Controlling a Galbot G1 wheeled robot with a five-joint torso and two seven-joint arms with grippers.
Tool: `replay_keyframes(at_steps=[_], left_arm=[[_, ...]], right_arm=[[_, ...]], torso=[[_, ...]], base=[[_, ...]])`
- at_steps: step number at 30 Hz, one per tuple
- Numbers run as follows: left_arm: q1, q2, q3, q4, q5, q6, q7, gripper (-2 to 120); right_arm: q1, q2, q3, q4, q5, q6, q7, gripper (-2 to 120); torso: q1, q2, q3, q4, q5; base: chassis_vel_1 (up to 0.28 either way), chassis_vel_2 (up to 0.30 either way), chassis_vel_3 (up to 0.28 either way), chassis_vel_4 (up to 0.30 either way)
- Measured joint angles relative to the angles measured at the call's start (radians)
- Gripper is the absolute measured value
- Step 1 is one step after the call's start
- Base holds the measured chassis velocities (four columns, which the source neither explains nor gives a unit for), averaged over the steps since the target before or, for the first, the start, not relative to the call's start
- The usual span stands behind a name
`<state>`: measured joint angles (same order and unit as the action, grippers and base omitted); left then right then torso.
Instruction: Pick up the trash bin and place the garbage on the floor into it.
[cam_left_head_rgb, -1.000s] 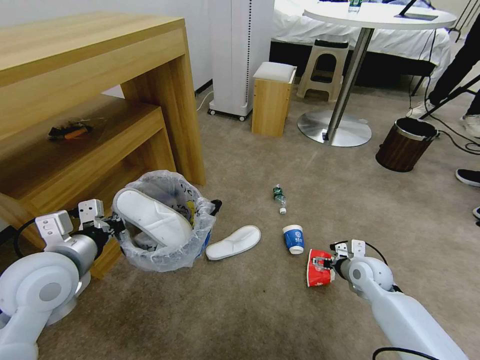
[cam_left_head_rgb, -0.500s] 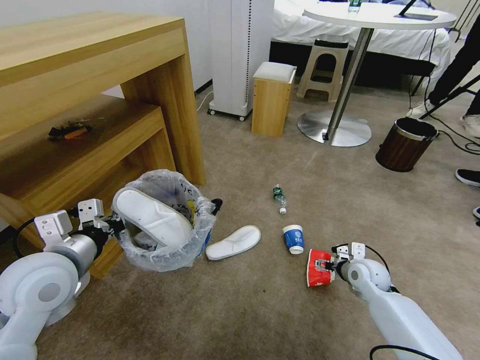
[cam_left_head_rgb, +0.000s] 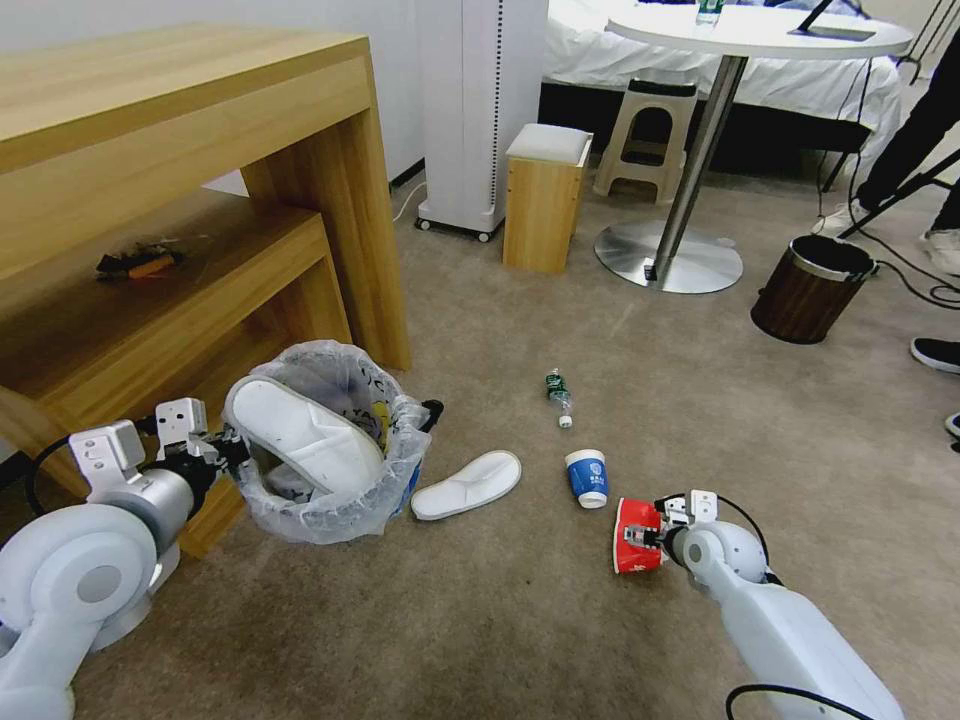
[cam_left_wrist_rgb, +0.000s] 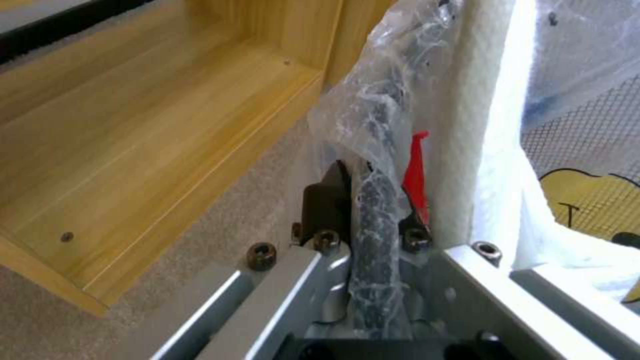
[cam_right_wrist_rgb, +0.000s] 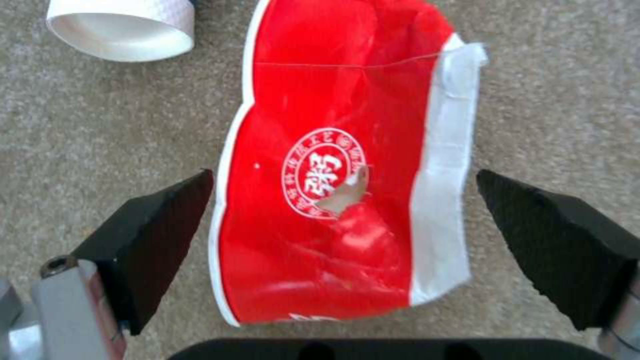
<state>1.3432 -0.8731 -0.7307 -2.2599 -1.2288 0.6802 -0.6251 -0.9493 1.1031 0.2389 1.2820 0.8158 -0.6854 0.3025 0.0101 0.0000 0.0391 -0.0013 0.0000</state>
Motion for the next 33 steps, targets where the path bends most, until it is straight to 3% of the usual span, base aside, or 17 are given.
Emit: replay_keyframes(at_steps=[6,9,16,20,33], left_arm=[[0.0,0.004,-0.001,0.005,0.0,-0.001,0.004,0],[0.0,0.004,-0.002,0.01,0.002,-0.002,0.008,0],[-0.002,0.004,-0.002,0.016,0.004,-0.003,0.013,0],[-0.004,0.004,-0.001,0.019,0.006,-0.004,0.016,0],[-0.004,0.004,0.002,0.026,0.02,-0.006,0.023,0]], right_arm=[[0.01,0.014,-0.002,-0.024,-0.016,0.002,-0.011,92],[0.015,0.027,-0.003,-0.047,-0.04,0.01,-0.023,78],[0.012,0.028,-0.002,-0.051,-0.057,0.015,-0.033,57],[0.006,0.021,0.0,-0.046,-0.063,0.022,-0.035,37],[-0.008,0.005,0.003,-0.006,-0.065,0.038,-0.036,0]], torso=[[0.0,0.0,0.0,-0.0001,0.0],[0.0,0.0,0.0,0.0,0.0],[0.0,0.0,0.0,-0.0001,0.0],[0.0,0.0,0.0,-0.0002,0.0],[0.0,0.0,0.0,0.0,0.0002]], base=[[0.0,0.0,0.0,0.0],[0.0,0.0,0.0,0.0],[0.0,0.0,0.0,0.0],[0.0,0.0,0.0,0.0],[0.0,0.0,0.0,0.0]])
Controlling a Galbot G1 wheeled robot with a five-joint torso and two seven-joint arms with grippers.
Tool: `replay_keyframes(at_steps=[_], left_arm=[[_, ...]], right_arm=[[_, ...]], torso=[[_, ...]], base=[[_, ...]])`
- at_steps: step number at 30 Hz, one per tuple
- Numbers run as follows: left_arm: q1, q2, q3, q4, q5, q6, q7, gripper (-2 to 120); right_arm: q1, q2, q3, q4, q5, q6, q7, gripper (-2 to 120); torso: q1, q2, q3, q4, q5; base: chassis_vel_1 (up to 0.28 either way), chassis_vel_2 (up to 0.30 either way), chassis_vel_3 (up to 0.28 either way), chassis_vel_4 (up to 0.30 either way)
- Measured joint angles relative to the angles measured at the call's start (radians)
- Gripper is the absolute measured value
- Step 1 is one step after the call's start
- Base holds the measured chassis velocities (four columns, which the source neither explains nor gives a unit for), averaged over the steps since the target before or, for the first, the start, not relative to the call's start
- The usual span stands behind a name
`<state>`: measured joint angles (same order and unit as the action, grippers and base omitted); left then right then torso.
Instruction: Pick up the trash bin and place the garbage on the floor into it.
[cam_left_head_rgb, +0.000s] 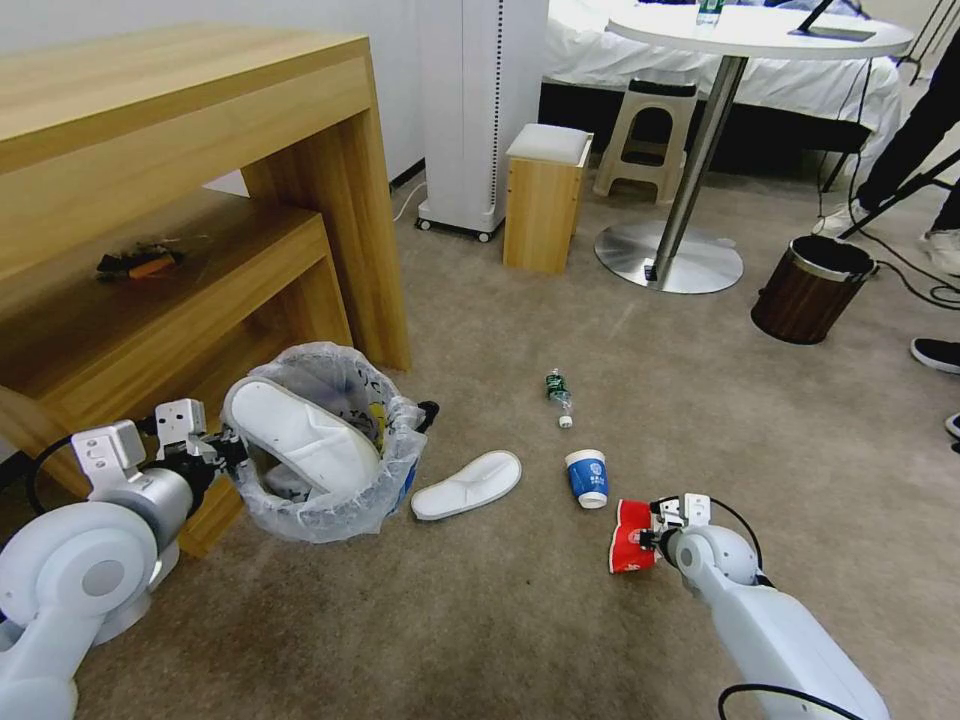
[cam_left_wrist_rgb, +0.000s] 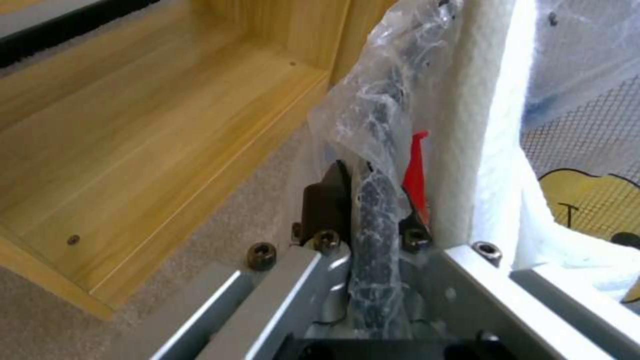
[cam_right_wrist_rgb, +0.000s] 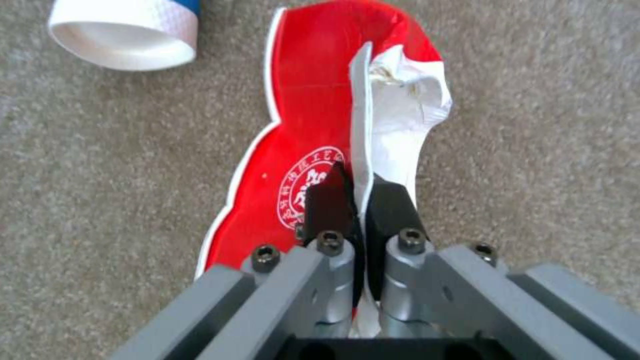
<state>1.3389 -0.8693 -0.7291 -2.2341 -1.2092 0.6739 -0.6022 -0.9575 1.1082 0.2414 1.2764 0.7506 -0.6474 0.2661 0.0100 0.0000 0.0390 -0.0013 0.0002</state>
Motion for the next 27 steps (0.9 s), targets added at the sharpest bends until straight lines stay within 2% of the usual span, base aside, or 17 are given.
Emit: replay_keyframes(at_steps=[11,12,14,15,18,19,23,24,27], left_arm=[[0.0,-0.001,0.006,0.0,0.009,-0.001,0.0,0],[0.0,-0.001,0.008,0.0,0.01,-0.002,0.001,0],[0.0,-0.001,0.012,0.0,0.013,-0.002,0.001,0],[0.0,-0.001,0.012,0.0,0.013,-0.002,0.001,0],[0.002,0.002,0.016,0.003,0.02,-0.002,0.001,0],[0.002,0.002,0.016,0.003,0.02,-0.002,0.001,0],[0.008,0.004,0.024,0.0,0.026,-0.002,0.002,0],[0.008,0.004,0.024,0.0,0.026,-0.002,0.002,0],[0.013,0.008,0.032,-0.005,0.026,-0.001,0.006,0]], right_arm=[[-0.022,-0.028,0.003,0.085,-0.012,0.074,0.004,0],[-0.025,-0.033,0.005,0.098,-0.017,0.105,-0.004,0],[-0.03,-0.046,0.011,0.133,-0.041,0.233,-0.056,0],[-0.03,-0.046,0.011,0.133,-0.041,0.233,-0.056,0],[-0.027,-0.061,0.022,0.172,-0.096,0.427,-0.141,0],[-0.027,-0.061,0.022,0.172,-0.096,0.427,-0.141,0],[-0.003,-0.074,0.035,0.217,-0.104,0.589,-0.213,0],[-0.003,-0.074,0.035,0.217,-0.104,0.589,-0.213,0],[0.012,-0.075,0.041,0.234,-0.075,0.684,-0.281,0]], torso=[[0.0,0.0,0.0,-0.0001,-0.0002],[0.0,0.0,0.0,-0.0002,-0.0001],[0.0,0.0,0.0,-0.0002,-0.0003],[0.0,0.0,0.0,-0.0002,-0.0003],[0.0,0.0,0.0,-0.0001,-0.0002],[0.0,0.0,0.0,-0.0001,-0.0002],[0.0,0.0,0.0,0.0,-0.0003],[0.0,0.0,0.0,0.0,-0.0003],[0.0,0.0,0.0,-0.0001,-0.0002]], base=[[0.0,0.0,0.0,0.0],[0.0,0.0,0.0,0.0],[0.0,0.0,0.0,0.0],[0.0,0.0,0.0,0.0],[0.0,0.0,0.0,0.0],[0.0,0.0,0.0,0.0],[0.0,0.0,0.0,0.0],[0.0,0.0,0.0,0.0],[0.0,0.0,0.0,0.0]])
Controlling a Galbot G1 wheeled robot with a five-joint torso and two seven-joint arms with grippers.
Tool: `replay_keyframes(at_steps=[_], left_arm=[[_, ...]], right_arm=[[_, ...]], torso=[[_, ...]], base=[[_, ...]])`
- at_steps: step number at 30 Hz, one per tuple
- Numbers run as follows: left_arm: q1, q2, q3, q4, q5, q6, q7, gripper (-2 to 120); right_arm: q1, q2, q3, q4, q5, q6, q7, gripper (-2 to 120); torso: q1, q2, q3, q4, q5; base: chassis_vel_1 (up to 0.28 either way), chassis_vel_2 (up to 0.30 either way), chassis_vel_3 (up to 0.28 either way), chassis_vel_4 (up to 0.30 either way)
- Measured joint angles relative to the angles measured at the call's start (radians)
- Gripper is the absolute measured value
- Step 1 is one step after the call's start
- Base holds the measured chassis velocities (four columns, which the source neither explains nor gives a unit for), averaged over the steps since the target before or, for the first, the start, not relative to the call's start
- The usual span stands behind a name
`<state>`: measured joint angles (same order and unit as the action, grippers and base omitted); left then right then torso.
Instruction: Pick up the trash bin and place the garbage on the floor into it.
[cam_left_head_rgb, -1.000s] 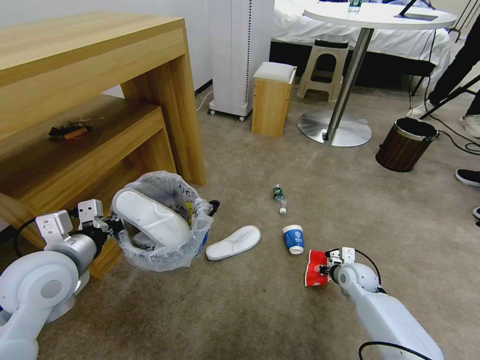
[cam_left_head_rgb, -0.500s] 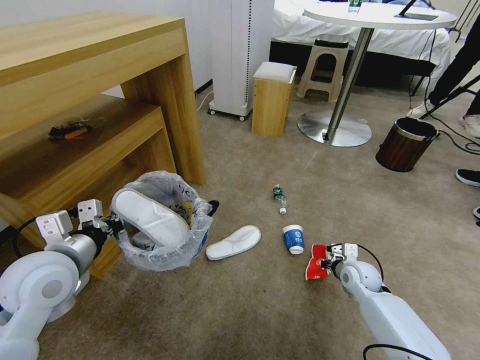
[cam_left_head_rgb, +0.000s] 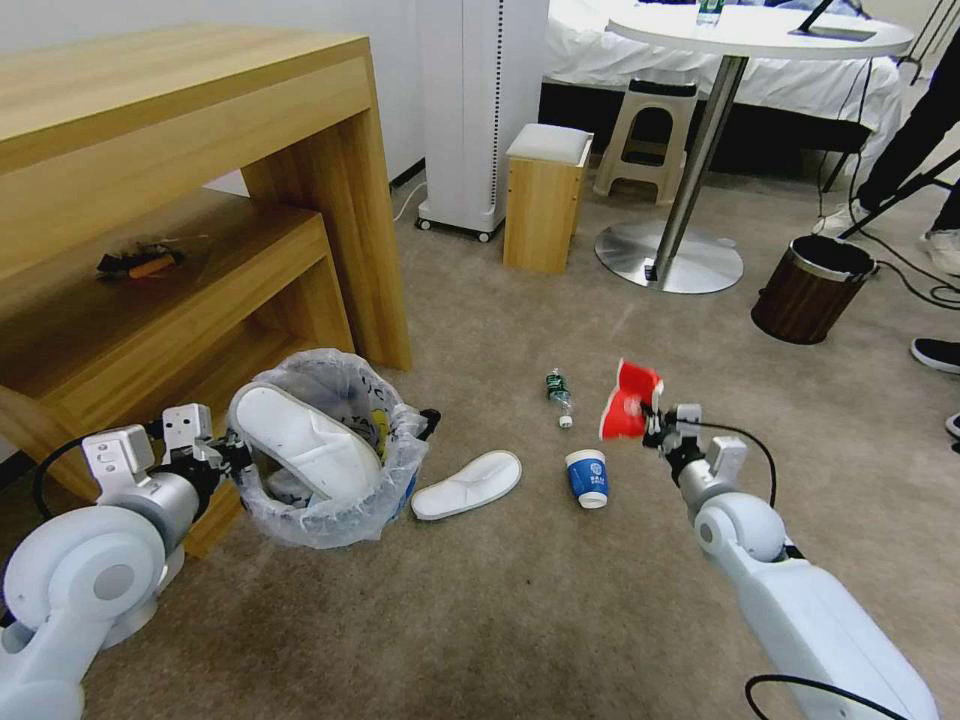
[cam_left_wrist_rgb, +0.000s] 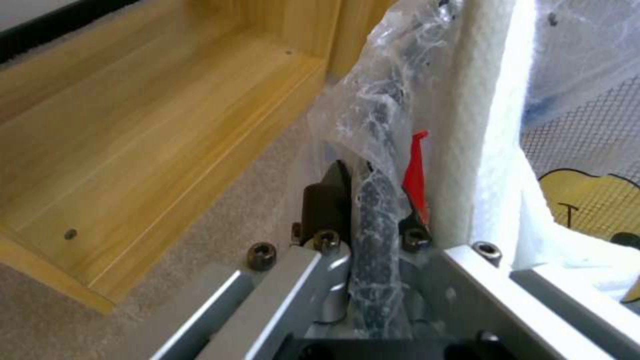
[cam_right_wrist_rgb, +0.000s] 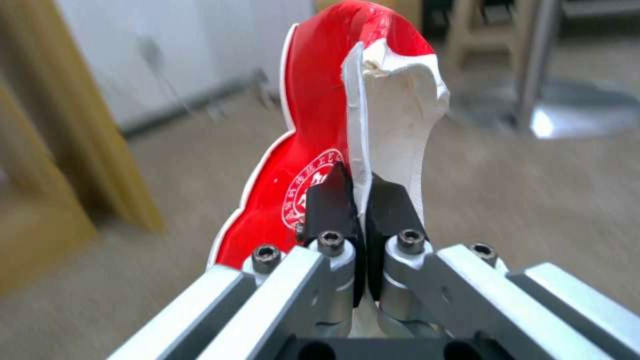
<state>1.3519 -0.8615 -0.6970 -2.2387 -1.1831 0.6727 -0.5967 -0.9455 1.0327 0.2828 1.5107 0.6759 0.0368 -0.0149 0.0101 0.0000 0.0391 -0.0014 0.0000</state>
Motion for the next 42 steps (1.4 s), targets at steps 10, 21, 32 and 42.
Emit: replay_keyframes(at_steps=[10,21,32,42], left_arm=[[0.01,0.038,0.043,-0.038,-0.059,0.017,0.004,0],[-0.021,0.097,0.102,-0.081,-0.184,0.047,0.013,0],[-0.05,0.092,0.162,-0.068,-0.195,0.049,0.015,0],[-0.061,0.089,0.173,-0.045,-0.195,0.049,0.013,0]], right_arm=[[0.058,-0.005,0.0,0.029,0.172,0.194,-0.273,0],[0.085,-0.013,-0.075,0.116,0.264,0.254,-0.562,0],[0.112,-0.008,-0.218,0.182,0.26,0.262,-0.628,0],[0.172,0.021,-0.323,0.193,0.228,0.275,-0.669,0]], torso=[[0.0,0.0,0.0,0.0,0.0],[0.0,0.0,0.0,-0.0001,-0.0001],[0.0,0.0,0.0,0.0,-0.0001],[0.0,0.0,0.0,0.0,0.0]], base=[[0.0,0.0,0.0,0.0],[0.0,0.0,0.0,0.0],[0.0,0.0,0.0,0.0],[0.0,0.0,0.0,0.0]])
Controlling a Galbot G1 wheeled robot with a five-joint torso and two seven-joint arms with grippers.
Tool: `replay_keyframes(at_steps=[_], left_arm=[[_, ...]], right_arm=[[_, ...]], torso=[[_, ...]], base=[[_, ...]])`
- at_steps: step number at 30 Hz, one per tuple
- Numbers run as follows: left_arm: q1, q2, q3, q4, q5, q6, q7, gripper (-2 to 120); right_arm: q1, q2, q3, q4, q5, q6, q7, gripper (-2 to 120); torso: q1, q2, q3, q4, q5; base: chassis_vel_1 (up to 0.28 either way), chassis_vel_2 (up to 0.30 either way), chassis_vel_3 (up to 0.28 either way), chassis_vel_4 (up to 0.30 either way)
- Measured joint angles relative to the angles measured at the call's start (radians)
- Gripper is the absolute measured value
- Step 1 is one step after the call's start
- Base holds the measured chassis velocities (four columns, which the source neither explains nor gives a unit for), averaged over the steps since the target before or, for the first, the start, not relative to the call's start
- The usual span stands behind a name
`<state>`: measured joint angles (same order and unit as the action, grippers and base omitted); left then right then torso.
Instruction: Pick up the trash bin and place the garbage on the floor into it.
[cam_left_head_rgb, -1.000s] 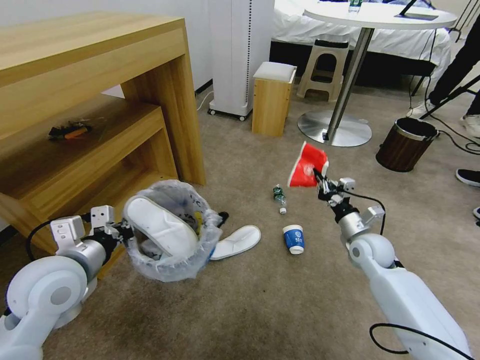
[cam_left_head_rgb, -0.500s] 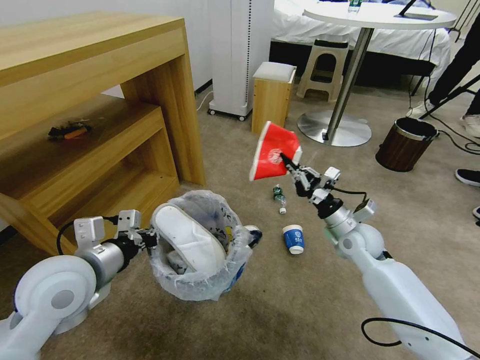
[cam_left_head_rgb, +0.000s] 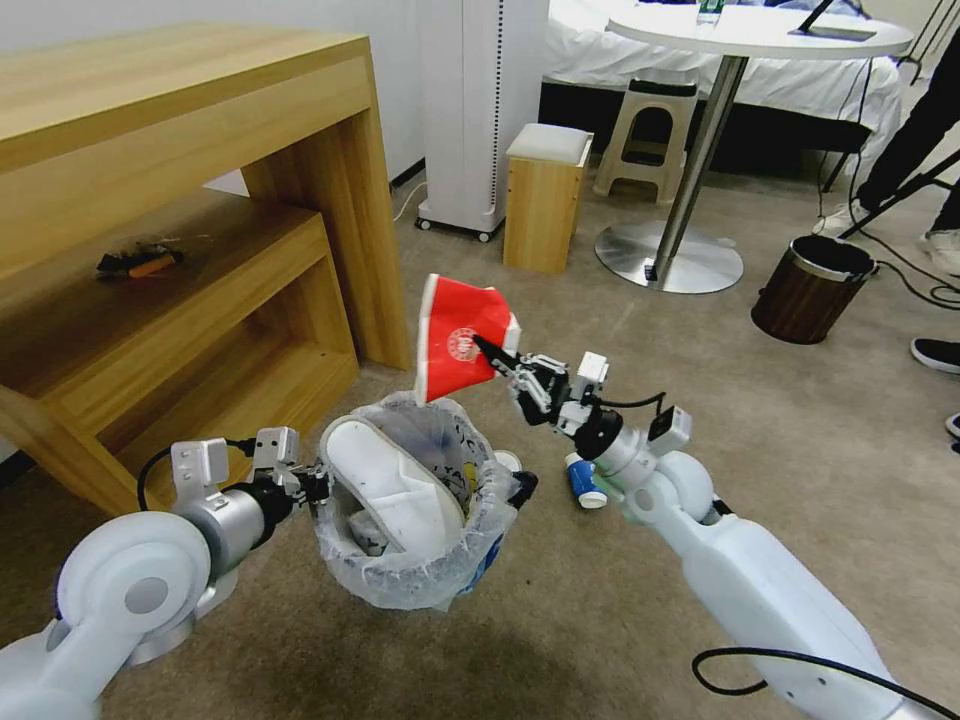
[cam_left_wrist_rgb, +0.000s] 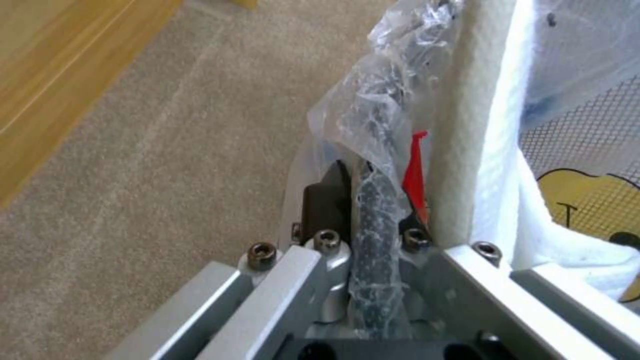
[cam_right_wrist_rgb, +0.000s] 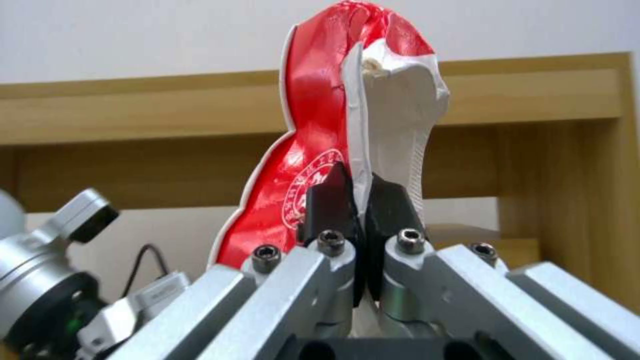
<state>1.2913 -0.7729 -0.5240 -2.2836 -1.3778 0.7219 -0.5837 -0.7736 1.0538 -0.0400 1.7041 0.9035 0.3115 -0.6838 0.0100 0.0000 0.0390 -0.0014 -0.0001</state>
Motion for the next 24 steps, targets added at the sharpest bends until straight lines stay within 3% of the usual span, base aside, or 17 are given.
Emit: replay_keyframes(at_steps=[17,24], left_arm=[[-0.009,-0.004,-0.007,0.012,-0.001,-0.002,0.005,0],[-0.007,-0.006,-0.011,0.011,-0.001,-0.003,0.007,0]], right_arm=[[-0.011,-0.007,-0.031,-0.01,-0.039,0.004,-0.053,0],[-0.013,-0.012,-0.042,-0.011,-0.057,-0.002,-0.06,23]], torso=[[0.0,0.0,0.0,-0.0001,0.0001],[0.0,0.0,0.0,0.0,0.0001]], base=[[0.0,0.0,0.0,0.0],[0.0,0.0,0.0,0.0]])
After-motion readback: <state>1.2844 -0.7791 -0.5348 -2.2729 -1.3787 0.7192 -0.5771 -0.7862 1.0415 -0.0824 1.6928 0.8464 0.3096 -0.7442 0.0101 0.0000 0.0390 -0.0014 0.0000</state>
